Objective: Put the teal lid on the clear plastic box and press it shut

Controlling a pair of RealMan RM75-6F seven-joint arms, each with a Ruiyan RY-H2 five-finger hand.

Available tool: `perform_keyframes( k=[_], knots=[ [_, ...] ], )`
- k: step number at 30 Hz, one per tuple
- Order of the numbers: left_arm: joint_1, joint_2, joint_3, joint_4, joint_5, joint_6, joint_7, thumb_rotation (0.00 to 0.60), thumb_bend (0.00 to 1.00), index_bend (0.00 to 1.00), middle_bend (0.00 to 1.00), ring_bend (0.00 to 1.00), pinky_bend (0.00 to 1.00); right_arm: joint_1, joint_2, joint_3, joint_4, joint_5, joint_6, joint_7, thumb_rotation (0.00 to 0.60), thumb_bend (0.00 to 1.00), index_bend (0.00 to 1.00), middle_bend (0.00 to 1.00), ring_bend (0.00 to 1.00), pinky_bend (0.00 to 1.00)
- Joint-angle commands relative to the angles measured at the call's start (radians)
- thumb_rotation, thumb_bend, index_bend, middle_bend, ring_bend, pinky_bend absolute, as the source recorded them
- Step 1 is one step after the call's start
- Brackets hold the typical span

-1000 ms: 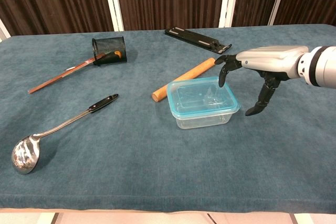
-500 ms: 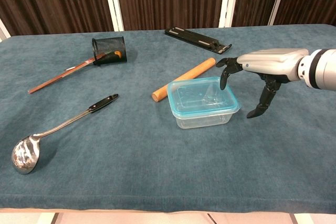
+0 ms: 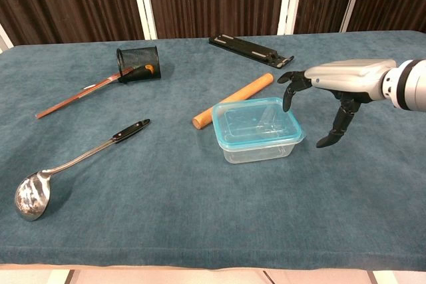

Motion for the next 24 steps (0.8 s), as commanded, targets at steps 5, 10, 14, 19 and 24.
perform_keyframes(
  k=[5, 10, 14, 19, 24],
  knots=[
    [0.001, 0.000, -0.001, 0.000, 0.000, 0.002, -0.001, 0.600, 0.41, 0.00, 0.00, 0.00, 0.01, 0.001, -0.002, -0.002, 0.004, 0.005, -0.002, -0.003, 0.600, 0.30, 0.42, 0.00, 0.00, 0.00],
    [0.001, 0.000, 0.000, 0.001, 0.001, 0.002, -0.003, 0.600, 0.41, 0.00, 0.00, 0.00, 0.01, -0.001, 0.003, -0.002, 0.005, 0.005, -0.001, 0.005, 0.600, 0.30, 0.42, 0.00, 0.00, 0.00],
    [0.000, 0.000, 0.000, 0.000, 0.001, 0.001, 0.000, 0.600, 0.41, 0.00, 0.00, 0.00, 0.01, -0.002, 0.004, -0.003, 0.008, 0.004, -0.002, 0.007, 0.600, 0.30, 0.42, 0.00, 0.00, 0.00],
    [0.000, -0.001, 0.000, 0.000, 0.000, 0.000, 0.001, 0.600, 0.41, 0.00, 0.00, 0.00, 0.01, -0.001, 0.002, -0.004, 0.010, 0.001, -0.005, 0.009, 0.600, 0.30, 0.42, 0.00, 0.00, 0.00],
    [0.001, 0.000, -0.001, 0.001, 0.000, 0.003, -0.003, 0.600, 0.41, 0.00, 0.00, 0.00, 0.01, -0.006, 0.004, 0.002, 0.004, -0.012, 0.005, 0.025, 0.600, 0.30, 0.40, 0.00, 0.00, 0.00]
  ],
)
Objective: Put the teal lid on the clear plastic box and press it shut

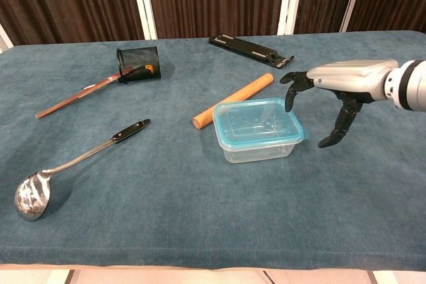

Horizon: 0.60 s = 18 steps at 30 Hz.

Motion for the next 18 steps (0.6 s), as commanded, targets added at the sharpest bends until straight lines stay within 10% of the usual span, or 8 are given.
perform_keyframes(
  k=[1, 18],
  knots=[
    [0.000, 0.001, 0.000, 0.001, -0.001, 0.001, -0.002, 0.600, 0.41, 0.00, 0.00, 0.00, 0.01, -0.004, 0.006, 0.005, -0.007, -0.011, 0.008, 0.013, 0.600, 0.30, 0.40, 0.00, 0.00, 0.00],
    [-0.007, -0.003, 0.001, -0.002, -0.002, -0.016, 0.009, 0.600, 0.41, 0.00, 0.00, 0.00, 0.01, 0.032, 0.034, 0.073, -0.098, 0.041, 0.025, -0.004, 0.600, 0.29, 0.40, 0.00, 0.00, 0.00]
  ],
)
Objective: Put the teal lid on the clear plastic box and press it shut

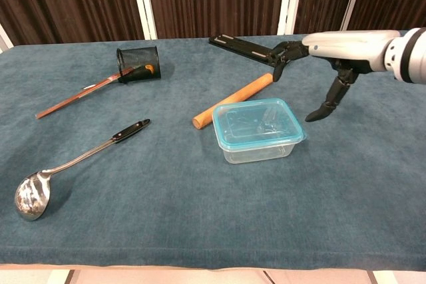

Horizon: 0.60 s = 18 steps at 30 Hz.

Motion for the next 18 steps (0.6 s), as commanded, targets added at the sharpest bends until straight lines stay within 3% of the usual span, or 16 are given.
perform_keyframes(
  k=[1, 9, 18],
  knots=[
    [-0.001, 0.000, 0.000, 0.000, -0.001, -0.003, 0.001, 0.600, 0.41, 0.00, 0.00, 0.00, 0.01, 0.047, -0.028, 0.016, -0.014, 0.094, -0.021, -0.084, 0.600, 0.29, 0.40, 0.00, 0.00, 0.00],
    [0.002, 0.005, 0.001, 0.005, 0.000, 0.004, -0.015, 0.600, 0.41, 0.00, 0.00, 0.00, 0.01, 0.187, -0.123, -0.009, -0.026, 0.388, 0.036, -0.388, 0.600, 0.27, 0.41, 0.00, 0.00, 0.00],
    [0.002, 0.005, 0.003, 0.007, 0.006, 0.008, -0.018, 0.600, 0.41, 0.00, 0.00, 0.00, 0.01, 0.226, -0.134, -0.037, -0.032, 0.499, 0.090, -0.476, 0.600, 0.27, 0.41, 0.00, 0.00, 0.00]
  ],
)
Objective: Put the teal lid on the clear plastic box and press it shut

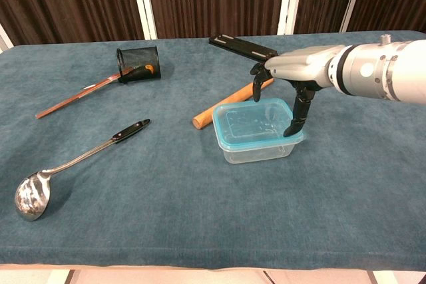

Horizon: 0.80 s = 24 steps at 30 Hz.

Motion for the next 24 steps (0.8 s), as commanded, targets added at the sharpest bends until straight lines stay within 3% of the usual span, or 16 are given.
perform_keyframes(
  k=[1, 24],
  knots=[
    [-0.001, -0.001, 0.000, -0.001, 0.000, -0.002, 0.002, 0.600, 0.41, 0.00, 0.00, 0.00, 0.01, 0.012, -0.003, -0.009, 0.001, 0.021, 0.007, -0.013, 0.600, 0.27, 0.41, 0.00, 0.00, 0.00],
    [0.000, -0.001, -0.001, -0.001, -0.002, 0.000, 0.002, 0.600, 0.41, 0.00, 0.00, 0.00, 0.01, 0.071, -0.026, -0.038, 0.019, 0.148, 0.021, -0.074, 0.600, 0.26, 0.40, 0.00, 0.00, 0.00]
  ],
)
